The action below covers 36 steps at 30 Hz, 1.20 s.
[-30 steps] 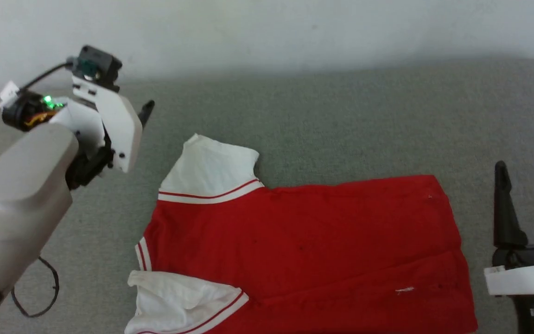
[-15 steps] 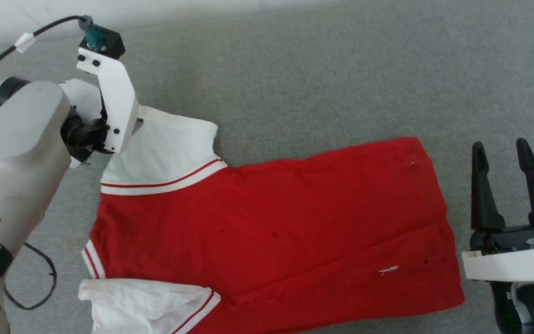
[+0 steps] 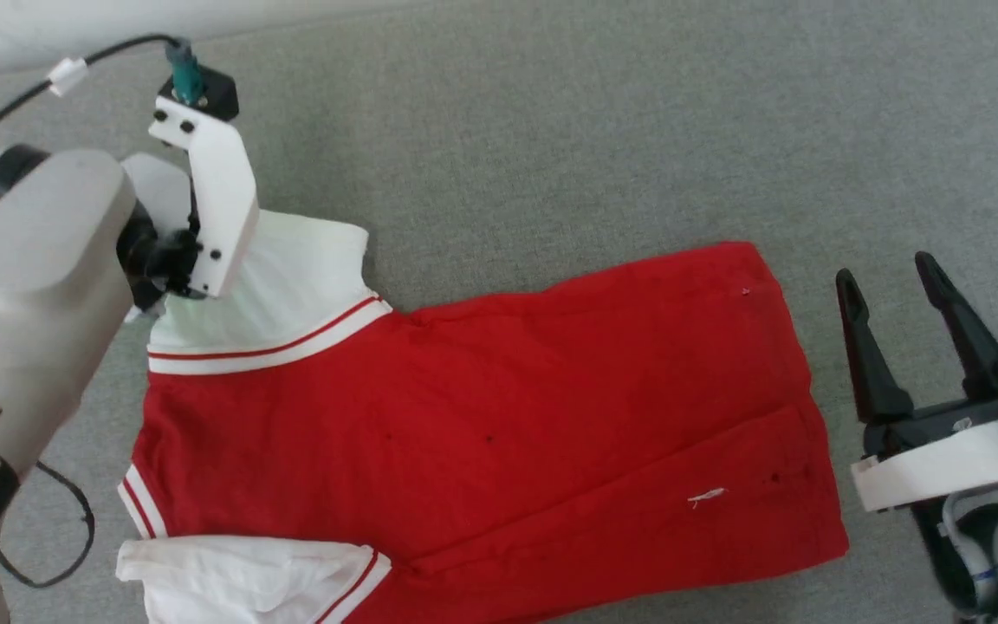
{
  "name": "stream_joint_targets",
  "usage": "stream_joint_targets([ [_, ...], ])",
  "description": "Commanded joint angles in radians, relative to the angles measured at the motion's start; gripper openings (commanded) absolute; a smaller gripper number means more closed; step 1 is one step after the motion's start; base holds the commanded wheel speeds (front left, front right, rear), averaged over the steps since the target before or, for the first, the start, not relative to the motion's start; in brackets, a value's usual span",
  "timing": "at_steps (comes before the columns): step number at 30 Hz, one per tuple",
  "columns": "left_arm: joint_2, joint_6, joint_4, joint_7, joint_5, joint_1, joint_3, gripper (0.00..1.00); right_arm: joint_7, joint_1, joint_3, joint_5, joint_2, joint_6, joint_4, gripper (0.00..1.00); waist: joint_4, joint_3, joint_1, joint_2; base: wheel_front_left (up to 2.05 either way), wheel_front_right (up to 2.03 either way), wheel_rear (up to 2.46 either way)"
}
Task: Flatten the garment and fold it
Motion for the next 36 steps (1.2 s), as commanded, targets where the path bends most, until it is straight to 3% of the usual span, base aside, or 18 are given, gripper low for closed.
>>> stream_joint_targets([
  [1, 0.008, -0.006, -0.007, -0.013, -0.012, 0.052, -0.015, 0.00, 0.018, -0.034, 0.002, 0.000, -0.029, -0.001, -0.003, 1.00, 0.028, -0.055, -0.0001, 0.0000, 0.00, 0.00, 0.00],
  [5, 0.018, -0.006, -0.053, -0.065, -0.038, 0.071, -0.018, 0.00, 0.110, -0.099, 0.014, 0.010, -0.119, -0.001, -0.012, 1.00, 0.049, -0.108, -0.0001, 0.0000, 0.00, 0.00, 0.00],
  [9, 0.034, -0.007, -0.107, -0.114, -0.053, 0.091, -0.028, 0.00, 0.319, -0.194, 0.089, 0.077, -0.241, -0.001, 0.016, 1.00, 0.073, -0.145, -0.0001, 0.0000, 0.00, 0.00, 0.00],
  [15, 0.043, -0.007, -0.164, -0.158, -0.051, 0.100, -0.047, 0.00, 0.727, -0.365, 0.305, 0.261, -0.431, -0.001, 0.102, 1.00, 0.108, -0.164, -0.0001, 0.0000, 0.00, 0.00, 0.00],
  [19, 0.030, -0.007, -0.187, -0.174, -0.046, 0.091, -0.055, 0.00, 0.945, -0.486, 0.466, 0.377, -0.512, -0.001, 0.181, 1.00, 0.129, -0.156, -0.0001, 0.0000, 0.00, 0.00, 0.00],
  [23, 0.016, -0.007, -0.201, -0.185, -0.041, 0.072, -0.060, 0.00, 1.063, -0.580, 0.561, 0.454, -0.499, -0.001, 0.294, 1.00, 0.148, -0.131, -0.0001, 0.0000, 0.00, 0.00, 0.00],
  [26, 0.009, -0.007, -0.211, -0.190, -0.035, 0.052, -0.064, 0.00, 1.088, -0.626, 0.599, 0.473, -0.465, -0.001, 0.382, 1.00, 0.163, -0.106, -0.0001, 0.0000, 0.00, 0.00, 0.00],
  [36, 0.000, -0.007, -0.235, -0.217, -0.023, 0.011, -0.072, 0.00, 0.982, -0.641, 0.670, 0.472, -0.387, -0.001, 0.622, 1.00, 0.208, -0.049, -0.0001, 0.0000, 0.00, 0.00, 0.00],
])
